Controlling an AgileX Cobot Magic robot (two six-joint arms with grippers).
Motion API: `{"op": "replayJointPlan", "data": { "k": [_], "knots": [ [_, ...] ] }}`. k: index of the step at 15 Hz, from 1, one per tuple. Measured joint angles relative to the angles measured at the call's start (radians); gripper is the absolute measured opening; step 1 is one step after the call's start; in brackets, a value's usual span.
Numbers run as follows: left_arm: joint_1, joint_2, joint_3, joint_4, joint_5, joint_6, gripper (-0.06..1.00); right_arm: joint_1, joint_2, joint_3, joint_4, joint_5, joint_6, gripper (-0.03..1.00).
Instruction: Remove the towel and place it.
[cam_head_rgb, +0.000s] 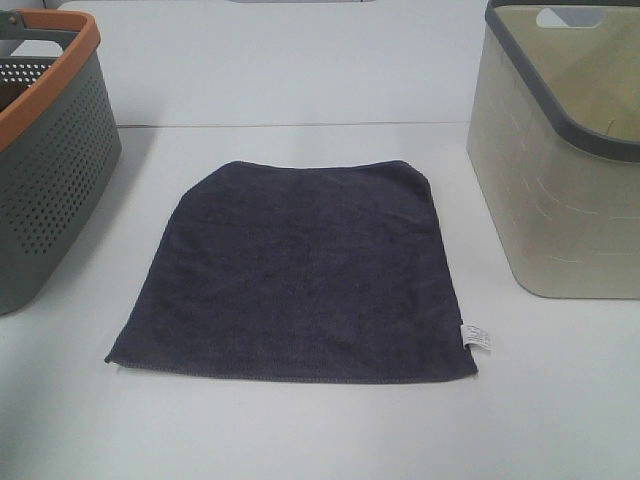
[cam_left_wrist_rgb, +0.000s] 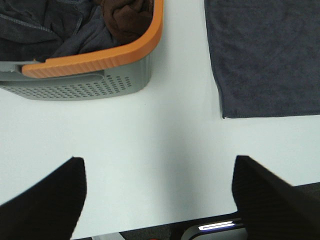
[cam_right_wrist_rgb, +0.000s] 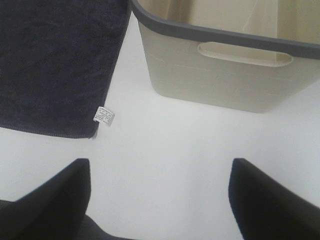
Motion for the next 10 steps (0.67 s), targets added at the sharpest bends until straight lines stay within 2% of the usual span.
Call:
{"op": "replayJointPlan", "data": {
  "k": [4,10],
  "knots": [
    [0.0,-0.371,0.176,0.0,-0.003,-0.001,0.75,0.0,-0.265,0.152,0.007,-0.007,0.014,0.76],
    [0.0,-0.747,0.334,-0.003,-0.001,-0.049,0.75,0.0,-0.472,0.258,0.033,-0.006,0.014,0.76]
  ]
}}
